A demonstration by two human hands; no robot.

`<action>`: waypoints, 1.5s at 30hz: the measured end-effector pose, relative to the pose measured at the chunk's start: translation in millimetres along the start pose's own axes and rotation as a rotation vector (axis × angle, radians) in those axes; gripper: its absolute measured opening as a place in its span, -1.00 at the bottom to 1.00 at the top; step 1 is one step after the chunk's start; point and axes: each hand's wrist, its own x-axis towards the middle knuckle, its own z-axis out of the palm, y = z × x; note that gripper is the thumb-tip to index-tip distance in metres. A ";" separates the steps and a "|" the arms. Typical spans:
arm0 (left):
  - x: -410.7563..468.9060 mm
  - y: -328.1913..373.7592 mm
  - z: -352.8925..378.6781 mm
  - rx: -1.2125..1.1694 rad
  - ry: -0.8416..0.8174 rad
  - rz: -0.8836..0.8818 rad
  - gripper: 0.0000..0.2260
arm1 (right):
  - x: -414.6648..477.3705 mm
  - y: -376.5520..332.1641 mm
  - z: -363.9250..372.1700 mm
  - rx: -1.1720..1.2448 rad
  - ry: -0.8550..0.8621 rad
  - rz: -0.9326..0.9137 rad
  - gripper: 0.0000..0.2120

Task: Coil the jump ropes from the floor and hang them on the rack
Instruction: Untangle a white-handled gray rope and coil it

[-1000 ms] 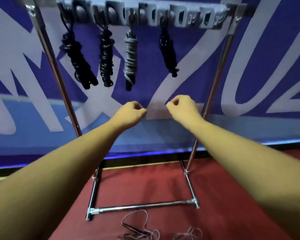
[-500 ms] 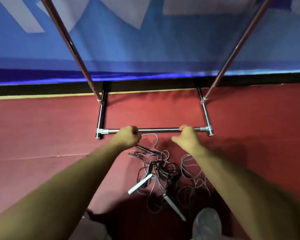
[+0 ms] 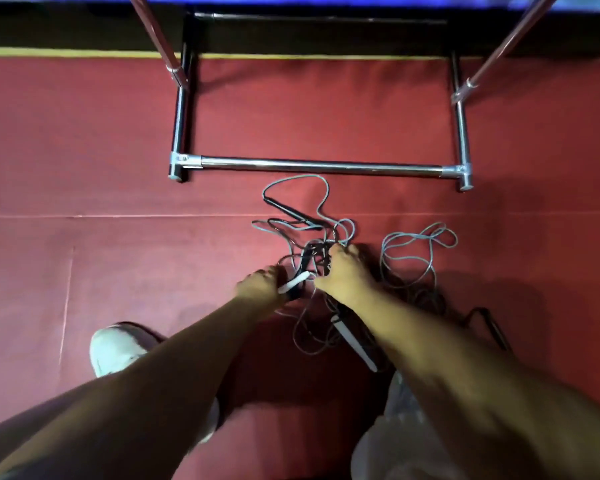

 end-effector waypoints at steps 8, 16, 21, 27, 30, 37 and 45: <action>-8.3 -11.0 25.3 -0.055 0.020 0.053 -0.48 | -2.1 16.0 0.7 -0.051 -0.054 0.035 -0.45; -52.8 38.1 -109.1 -0.176 0.106 0.319 -0.84 | -28.9 -31.9 -78.6 0.520 -0.081 -0.078 -0.85; -127.5 73.4 -196.0 -0.964 0.126 0.409 -0.73 | -75.4 -53.5 -147.3 0.647 -0.083 -0.092 -0.85; -246.8 100.6 -296.7 -1.614 0.094 0.715 -0.78 | -138.2 -24.6 -185.9 0.343 0.084 -0.123 -0.75; -297.0 107.3 -317.3 -1.550 0.234 0.681 -0.73 | -179.0 -26.6 -206.2 0.486 0.211 -0.197 -0.78; -366.5 108.2 -293.3 -1.253 0.574 0.566 -0.85 | -276.5 -105.9 -274.2 0.697 0.280 -0.498 -0.93; -436.5 111.5 -277.7 -1.122 0.427 0.715 -0.97 | -375.0 -181.3 -331.1 0.373 0.458 -0.717 -0.89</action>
